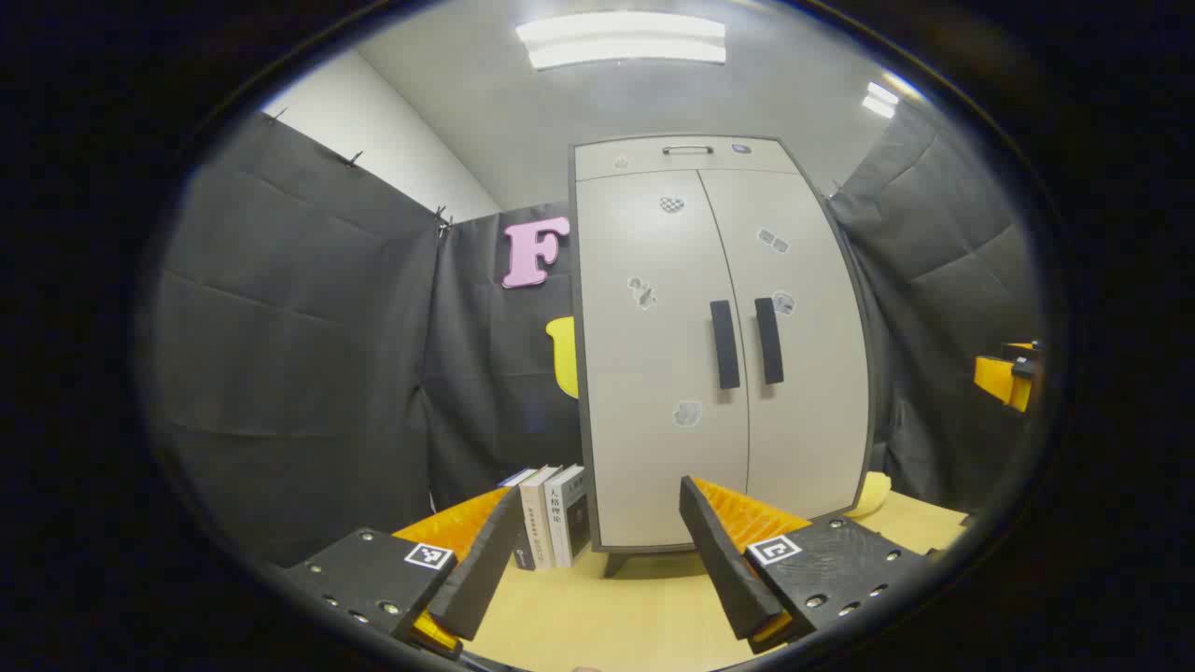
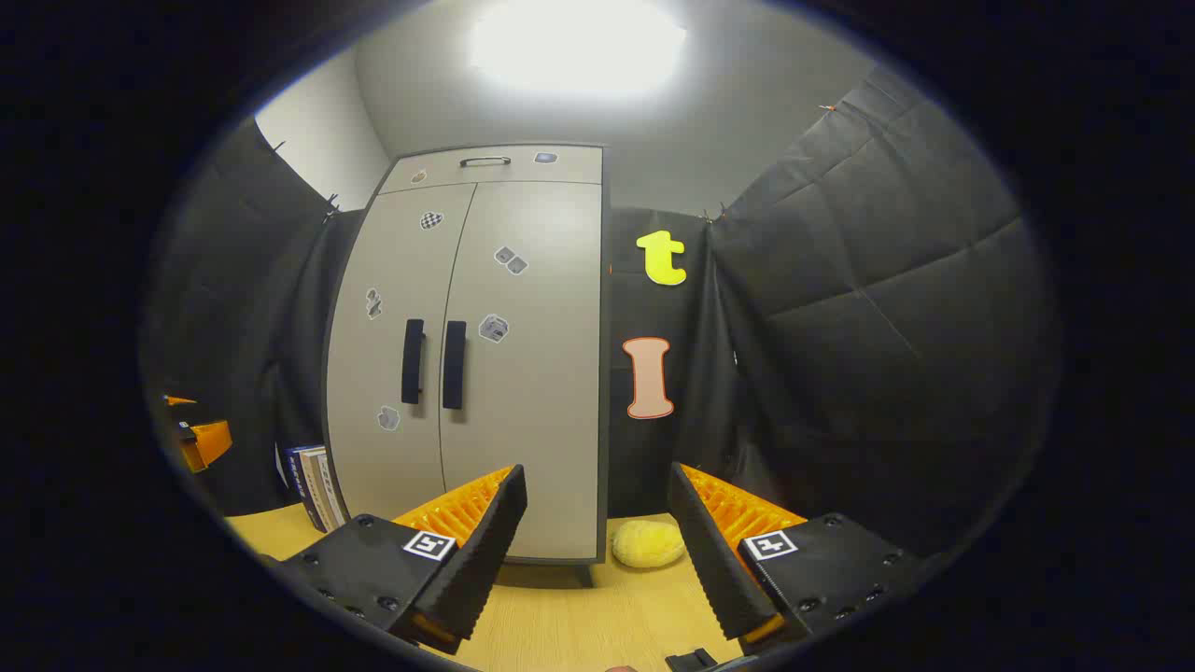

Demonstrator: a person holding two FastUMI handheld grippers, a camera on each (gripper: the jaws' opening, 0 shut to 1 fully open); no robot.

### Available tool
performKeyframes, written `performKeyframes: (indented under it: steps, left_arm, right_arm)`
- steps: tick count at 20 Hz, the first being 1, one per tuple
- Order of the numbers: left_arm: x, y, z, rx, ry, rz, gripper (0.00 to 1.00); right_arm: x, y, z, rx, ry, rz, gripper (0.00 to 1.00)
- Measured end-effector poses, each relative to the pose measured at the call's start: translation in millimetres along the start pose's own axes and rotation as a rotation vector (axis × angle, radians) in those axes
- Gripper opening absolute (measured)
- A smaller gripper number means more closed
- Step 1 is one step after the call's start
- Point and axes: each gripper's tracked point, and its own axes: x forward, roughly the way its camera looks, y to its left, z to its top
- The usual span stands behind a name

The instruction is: Open the right door of the double-door shoe cabinet with the right hand, and open the left door with the left hand.

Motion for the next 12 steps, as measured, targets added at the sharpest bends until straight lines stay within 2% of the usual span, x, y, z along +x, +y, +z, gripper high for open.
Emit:
performKeyframes:
  steps: [11,12]
  left_arm:
    - [1.4,3.9,-3.5,0.011,0.004,0.004,0.98]
    - [1.4,4.5,-3.0,0.009,0.004,0.006,0.98]
  right_arm:
    - [8.0,-3.6,-6.4,-0.006,0.025,-0.025,0.94]
    - [7.9,-1.9,-6.5,-0.009,0.027,-0.023,0.96]
